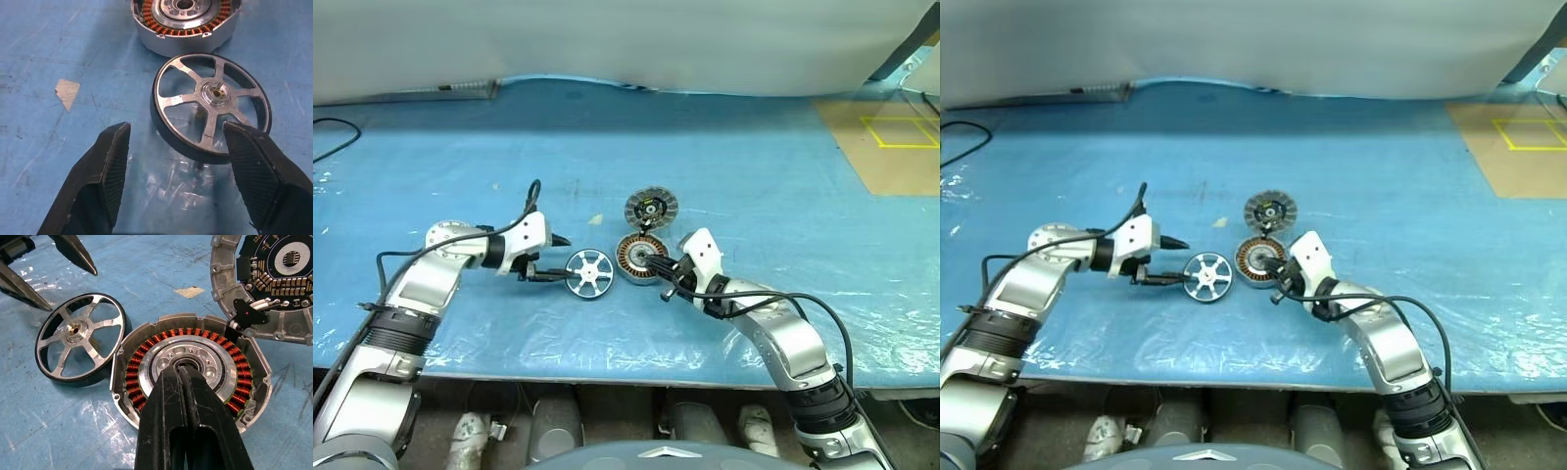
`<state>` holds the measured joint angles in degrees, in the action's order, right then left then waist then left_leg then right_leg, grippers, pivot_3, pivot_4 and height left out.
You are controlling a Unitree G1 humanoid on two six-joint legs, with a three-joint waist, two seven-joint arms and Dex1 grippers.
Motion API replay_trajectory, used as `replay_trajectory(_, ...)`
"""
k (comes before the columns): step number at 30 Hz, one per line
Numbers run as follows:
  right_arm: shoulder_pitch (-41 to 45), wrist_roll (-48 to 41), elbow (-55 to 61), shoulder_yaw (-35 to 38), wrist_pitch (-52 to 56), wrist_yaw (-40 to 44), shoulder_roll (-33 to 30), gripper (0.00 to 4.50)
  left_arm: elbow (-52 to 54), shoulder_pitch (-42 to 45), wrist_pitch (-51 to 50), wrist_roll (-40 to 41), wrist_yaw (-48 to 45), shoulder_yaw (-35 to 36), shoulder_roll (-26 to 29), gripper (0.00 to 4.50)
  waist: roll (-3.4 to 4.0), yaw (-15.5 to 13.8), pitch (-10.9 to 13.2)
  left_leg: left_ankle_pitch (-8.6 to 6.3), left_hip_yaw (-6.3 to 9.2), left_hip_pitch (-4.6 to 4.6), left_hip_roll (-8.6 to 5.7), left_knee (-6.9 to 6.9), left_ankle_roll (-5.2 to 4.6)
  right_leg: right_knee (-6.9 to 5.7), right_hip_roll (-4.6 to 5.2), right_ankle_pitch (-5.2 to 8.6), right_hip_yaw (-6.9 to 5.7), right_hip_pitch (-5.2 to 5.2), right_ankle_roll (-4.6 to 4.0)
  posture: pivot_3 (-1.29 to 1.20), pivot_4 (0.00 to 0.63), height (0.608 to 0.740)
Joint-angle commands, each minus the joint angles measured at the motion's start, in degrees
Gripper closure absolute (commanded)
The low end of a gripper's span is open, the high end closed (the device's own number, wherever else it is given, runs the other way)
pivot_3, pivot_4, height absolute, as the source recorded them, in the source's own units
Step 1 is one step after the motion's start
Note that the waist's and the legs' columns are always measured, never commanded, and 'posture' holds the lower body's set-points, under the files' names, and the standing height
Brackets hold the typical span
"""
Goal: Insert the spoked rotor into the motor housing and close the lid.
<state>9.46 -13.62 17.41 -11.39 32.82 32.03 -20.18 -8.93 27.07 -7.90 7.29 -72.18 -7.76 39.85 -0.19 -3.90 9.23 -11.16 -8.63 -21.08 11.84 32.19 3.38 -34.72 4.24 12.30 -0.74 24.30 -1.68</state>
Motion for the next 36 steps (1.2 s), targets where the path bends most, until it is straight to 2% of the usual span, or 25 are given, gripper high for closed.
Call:
replay_trajectory(1,0.7,-0.3,0.9,0.4,-1.3,0.5,0.0,4.5,1.1,1.4,-1.0,3.3,-0.8,3.0,1.5,1.3,0.0,0.0,0.0,0.0,0.0,0.0,0.0,0.0,0.0,0.0,0.0,0.0,0.0,0.0,0.0,0.0,0.15,0.74)
replay_trajectory(8,1.0,-0.3,0.7,0.3,-1.1,0.7,0.2,4.5,1.5,2.8,-1.3,6.2,-0.1,3.2,-0.6,1.3,0.0,0.0,0.0,0.0,0.0,-0.01,-0.01,0.01,0.0,-0.01,0.0,0.0,0.0,0.0,0.0,0.0,0.15,0.74)
replay_trajectory(13,0.9,-0.3,0.9,0.3,-0.9,0.4,0.4,4.5,0.2,2.8,-0.7,3.9,2.1,-0.2,-4.2,1.3,0.0,0.0,0.0,0.0,0.0,-0.01,-0.01,0.03,0.0,-0.03,0.01,0.0,0.0,-0.01,0.0,0.0,0.15,0.74)
replay_trajectory(18,0.1,-0.3,1.8,0.5,-0.6,0.1,0.3,4.5,1.2,1.7,-2.4,2.7,3.7,-2.1,-5.5,1.3,0.0,0.1,0.0,0.0,0.0,0.0,0.0,0.03,0.0,-0.03,-0.01,-0.01,0.0,0.0,0.0,0.0,0.15,0.74)
replay_trajectory(29,0.0,-0.4,2.0,0.2,-0.3,-0.3,0.5,4.5,9.3,-0.3,-8.8,3.1,4.5,-3.0,-3.3,1.3,0.0,0.0,0.0,0.0,0.0,0.0,0.0,0.05,0.0,-0.04,0.0,0.0,0.0,-0.01,-0.01,0.0,0.15,0.74)
replay_trajectory(36,0.5,-0.4,1.4,0.1,-0.4,-0.1,0.7,4.5,5.4,3.3,-3.9,3.1,-0.4,-2.4,0.6,1.3,0.0,0.0,0.0,0.01,0.0,0.0,0.0,0.05,0.0,-0.04,-0.01,0.0,0.0,-0.01,-0.01,0.0,0.15,0.74)
